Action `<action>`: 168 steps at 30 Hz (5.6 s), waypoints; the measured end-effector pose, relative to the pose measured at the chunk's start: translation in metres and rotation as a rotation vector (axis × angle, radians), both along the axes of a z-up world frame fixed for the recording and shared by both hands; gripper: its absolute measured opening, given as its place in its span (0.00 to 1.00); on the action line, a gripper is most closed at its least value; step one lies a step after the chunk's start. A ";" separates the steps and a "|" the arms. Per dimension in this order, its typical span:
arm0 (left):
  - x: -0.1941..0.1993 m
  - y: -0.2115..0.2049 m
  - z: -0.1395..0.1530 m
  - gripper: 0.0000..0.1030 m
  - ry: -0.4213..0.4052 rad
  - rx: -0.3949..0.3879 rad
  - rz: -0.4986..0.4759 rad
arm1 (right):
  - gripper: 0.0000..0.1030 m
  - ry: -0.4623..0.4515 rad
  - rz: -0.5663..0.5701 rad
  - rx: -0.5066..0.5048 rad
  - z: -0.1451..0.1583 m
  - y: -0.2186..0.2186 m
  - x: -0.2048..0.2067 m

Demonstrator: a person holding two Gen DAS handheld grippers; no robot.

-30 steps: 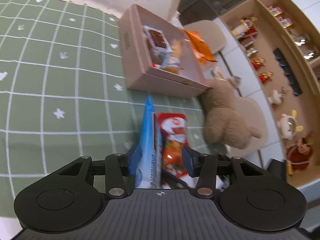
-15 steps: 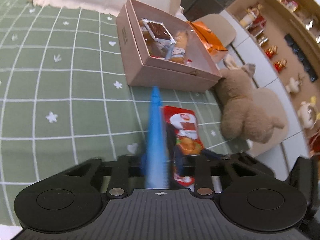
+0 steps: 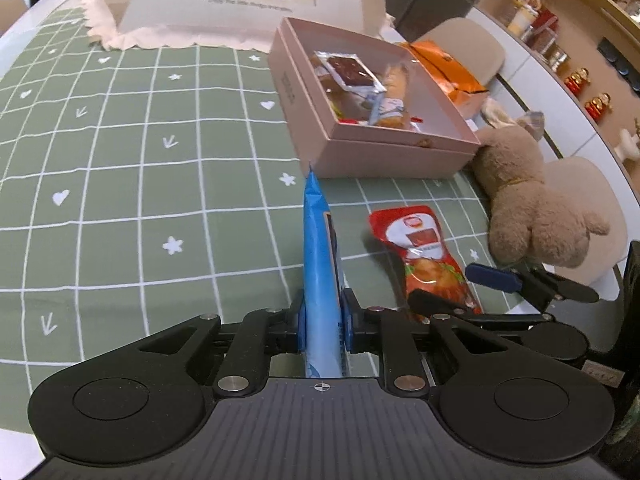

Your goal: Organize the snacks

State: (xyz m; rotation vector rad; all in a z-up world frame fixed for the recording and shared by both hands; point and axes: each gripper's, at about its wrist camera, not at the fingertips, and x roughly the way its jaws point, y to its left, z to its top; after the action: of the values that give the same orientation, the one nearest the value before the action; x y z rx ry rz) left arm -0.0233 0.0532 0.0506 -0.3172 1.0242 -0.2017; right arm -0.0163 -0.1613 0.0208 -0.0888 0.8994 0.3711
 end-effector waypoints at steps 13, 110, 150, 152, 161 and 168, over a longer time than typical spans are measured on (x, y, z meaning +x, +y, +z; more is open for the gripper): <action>0.006 -0.011 -0.011 0.21 0.018 0.027 -0.025 | 0.94 -0.033 -0.046 -0.018 -0.019 0.015 0.021; 0.129 0.045 0.034 0.26 -0.303 -0.213 0.097 | 0.20 -0.073 -0.102 0.158 0.121 -0.072 0.046; -0.001 -0.057 -0.058 0.28 -0.392 0.277 0.093 | 1.00 -0.133 -0.183 -0.034 -0.034 -0.005 0.043; 0.000 -0.065 -0.058 0.28 -0.392 0.328 0.080 | 1.00 -0.143 -0.177 -0.034 -0.035 -0.006 0.043; 0.003 -0.070 -0.058 0.28 -0.390 0.342 0.097 | 1.00 -0.224 -0.183 -0.004 -0.041 -0.005 0.041; 0.004 -0.069 -0.058 0.28 -0.391 0.337 0.093 | 1.00 -0.225 -0.184 -0.003 -0.040 -0.005 0.040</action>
State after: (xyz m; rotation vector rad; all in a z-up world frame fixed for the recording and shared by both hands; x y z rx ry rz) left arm -0.0190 -0.0158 -0.0079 -0.0140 0.6393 -0.0026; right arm 0.0238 -0.1661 -0.0197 -0.0494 0.6793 0.1839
